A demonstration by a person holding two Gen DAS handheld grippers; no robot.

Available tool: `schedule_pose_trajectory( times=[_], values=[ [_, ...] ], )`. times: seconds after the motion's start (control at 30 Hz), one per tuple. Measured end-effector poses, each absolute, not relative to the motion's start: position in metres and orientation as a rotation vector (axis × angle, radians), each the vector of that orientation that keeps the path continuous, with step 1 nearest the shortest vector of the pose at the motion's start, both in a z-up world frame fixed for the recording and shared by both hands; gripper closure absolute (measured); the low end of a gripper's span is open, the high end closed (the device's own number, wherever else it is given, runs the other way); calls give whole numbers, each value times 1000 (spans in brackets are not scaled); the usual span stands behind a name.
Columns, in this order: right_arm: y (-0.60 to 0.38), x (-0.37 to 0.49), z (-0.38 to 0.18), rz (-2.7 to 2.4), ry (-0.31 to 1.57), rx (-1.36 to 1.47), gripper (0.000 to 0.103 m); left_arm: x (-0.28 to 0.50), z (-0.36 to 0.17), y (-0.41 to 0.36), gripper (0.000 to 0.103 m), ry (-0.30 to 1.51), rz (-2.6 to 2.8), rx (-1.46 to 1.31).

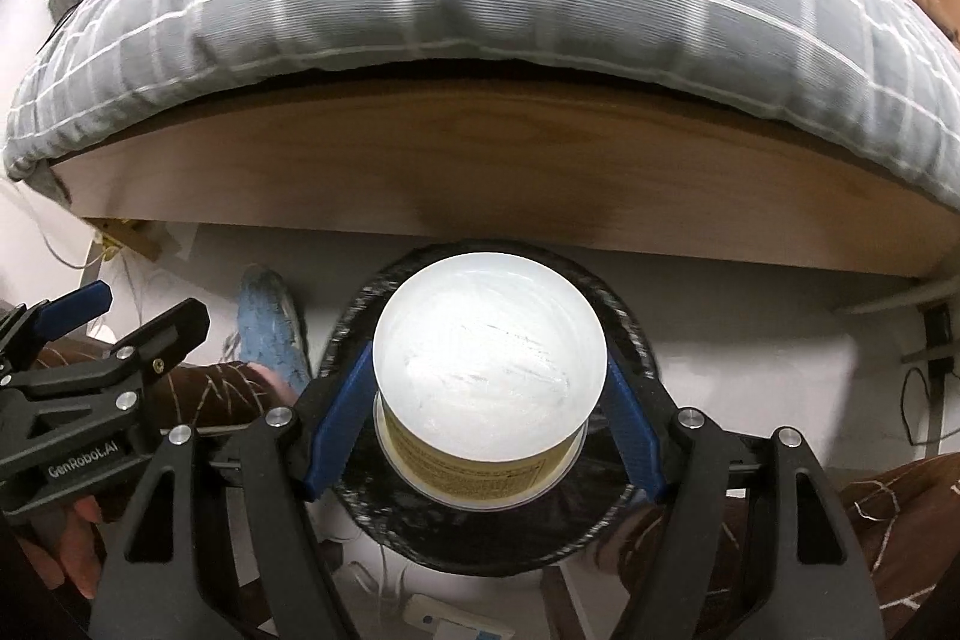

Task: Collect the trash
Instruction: 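Open the left tool over the bin while the right tool releases the yellow cup, then withdraw both tools from the bin back toward the bed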

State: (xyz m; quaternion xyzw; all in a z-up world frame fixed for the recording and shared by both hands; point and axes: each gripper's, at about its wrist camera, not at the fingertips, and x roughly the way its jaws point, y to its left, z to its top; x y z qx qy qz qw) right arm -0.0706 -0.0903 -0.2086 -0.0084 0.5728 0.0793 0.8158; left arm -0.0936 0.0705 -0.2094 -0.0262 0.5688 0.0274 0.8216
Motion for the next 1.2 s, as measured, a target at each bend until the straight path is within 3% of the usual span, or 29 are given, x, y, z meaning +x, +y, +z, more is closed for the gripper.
schedule_pose_trajectory(
  times=[0.3,0.4,0.6,1.2],
  values=[
    [-71,-68,-206,191,1222,-43,33,-94,-211,90,6,1210,94,-67],
    [-75,-69,-204,181,1210,-45,20,-94,-211,91,6,1210,93,-67],
    [-81,-71,-204,163,1189,-57,8,-91,-207,88,6,1205,86,-73],
    [-125,-69,-142,54,1064,-68,8,-83,-135,66,6,1085,43,-48]
  ],
)
